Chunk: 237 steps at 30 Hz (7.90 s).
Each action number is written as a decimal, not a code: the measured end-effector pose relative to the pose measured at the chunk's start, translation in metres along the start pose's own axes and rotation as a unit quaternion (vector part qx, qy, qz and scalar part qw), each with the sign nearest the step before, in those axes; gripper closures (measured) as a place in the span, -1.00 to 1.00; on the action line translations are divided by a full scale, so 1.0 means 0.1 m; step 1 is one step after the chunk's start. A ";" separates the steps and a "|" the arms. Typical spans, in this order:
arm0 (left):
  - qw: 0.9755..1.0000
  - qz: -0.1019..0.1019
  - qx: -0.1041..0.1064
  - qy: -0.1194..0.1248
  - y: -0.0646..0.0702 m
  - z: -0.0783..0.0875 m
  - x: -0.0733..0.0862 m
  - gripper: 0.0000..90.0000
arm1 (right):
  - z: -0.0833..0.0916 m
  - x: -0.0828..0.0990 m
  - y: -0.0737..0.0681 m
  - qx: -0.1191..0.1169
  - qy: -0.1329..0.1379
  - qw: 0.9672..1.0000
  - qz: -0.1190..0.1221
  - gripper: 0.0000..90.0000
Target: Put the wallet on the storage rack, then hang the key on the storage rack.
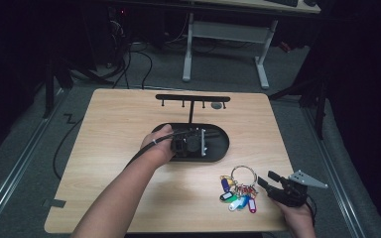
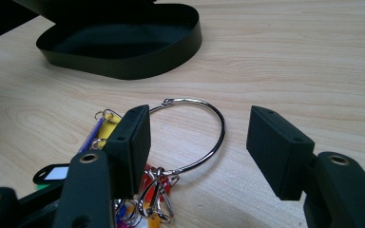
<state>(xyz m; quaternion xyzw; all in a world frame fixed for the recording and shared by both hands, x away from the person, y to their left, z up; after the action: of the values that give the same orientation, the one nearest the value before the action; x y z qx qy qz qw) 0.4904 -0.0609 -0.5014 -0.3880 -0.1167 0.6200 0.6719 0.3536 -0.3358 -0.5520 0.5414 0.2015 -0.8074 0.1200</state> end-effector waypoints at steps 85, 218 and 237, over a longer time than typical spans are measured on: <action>0.893 0.420 0.021 0.163 1.24 0.84 1.34 0.14 | -0.05 0.12 -0.03 0.015 -0.036 0.999 0.027 -0.08; 0.908 0.366 0.011 0.203 1.54 1.17 1.38 -0.13 | -0.06 -1.44 -0.77 -0.008 -0.405 0.893 0.195 0.95; 0.898 0.390 0.005 0.204 1.48 1.17 1.44 -0.18 | -0.22 -1.85 -0.90 -0.003 -0.374 0.904 0.209 0.95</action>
<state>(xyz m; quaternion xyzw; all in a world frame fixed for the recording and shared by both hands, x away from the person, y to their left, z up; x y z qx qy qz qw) 0.3348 0.1062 -0.5683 -0.5174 0.1866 0.7398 0.3876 0.4057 -0.2504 -0.3710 0.2295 0.0263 -0.9064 0.3538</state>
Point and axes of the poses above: each handheld gripper's, and its own axes: z roughly backward along the jaws, x roughly out of its underside, y roughly to its right, the point moved 9 cm from there along -z, roughly forward along the jaws, and after that the axes turned 9 degrees about y, right-handed, at the moved point
